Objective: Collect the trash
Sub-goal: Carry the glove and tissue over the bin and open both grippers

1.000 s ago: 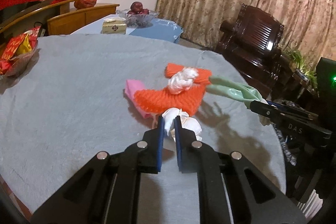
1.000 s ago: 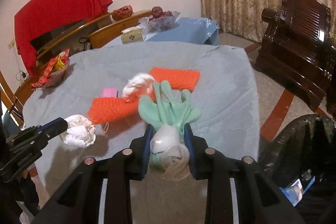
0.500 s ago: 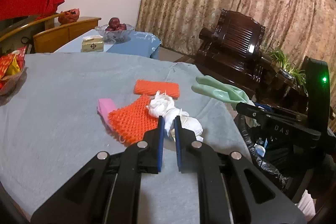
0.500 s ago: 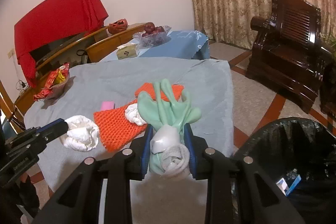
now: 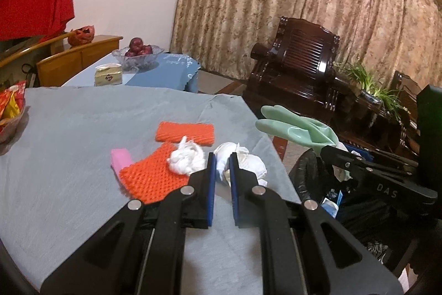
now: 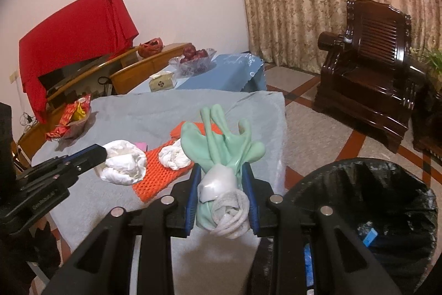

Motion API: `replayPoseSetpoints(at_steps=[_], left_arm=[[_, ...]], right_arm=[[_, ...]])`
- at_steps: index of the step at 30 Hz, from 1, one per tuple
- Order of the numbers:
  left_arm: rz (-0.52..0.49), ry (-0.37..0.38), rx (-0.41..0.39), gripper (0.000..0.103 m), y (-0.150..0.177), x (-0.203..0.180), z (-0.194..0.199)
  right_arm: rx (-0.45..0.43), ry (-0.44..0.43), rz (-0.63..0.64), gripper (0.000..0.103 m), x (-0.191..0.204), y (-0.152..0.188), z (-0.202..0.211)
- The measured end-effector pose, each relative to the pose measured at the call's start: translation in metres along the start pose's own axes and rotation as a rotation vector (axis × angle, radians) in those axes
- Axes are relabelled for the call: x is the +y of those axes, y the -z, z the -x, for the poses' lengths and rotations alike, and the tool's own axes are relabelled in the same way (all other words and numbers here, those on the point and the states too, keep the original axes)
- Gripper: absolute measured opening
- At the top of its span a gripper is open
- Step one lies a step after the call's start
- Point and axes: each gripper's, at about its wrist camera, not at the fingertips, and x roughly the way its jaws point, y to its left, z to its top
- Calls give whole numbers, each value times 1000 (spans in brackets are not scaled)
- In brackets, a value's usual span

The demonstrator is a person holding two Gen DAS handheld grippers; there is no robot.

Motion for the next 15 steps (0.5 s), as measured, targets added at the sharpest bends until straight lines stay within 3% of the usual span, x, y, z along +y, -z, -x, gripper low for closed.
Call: replayPoseSetpoints(at_steps=[15], left_arm=[[-79,118,-17,9,-9,-72,-5]], right_arm=[[-71,96,-50,30,-48,8,64]])
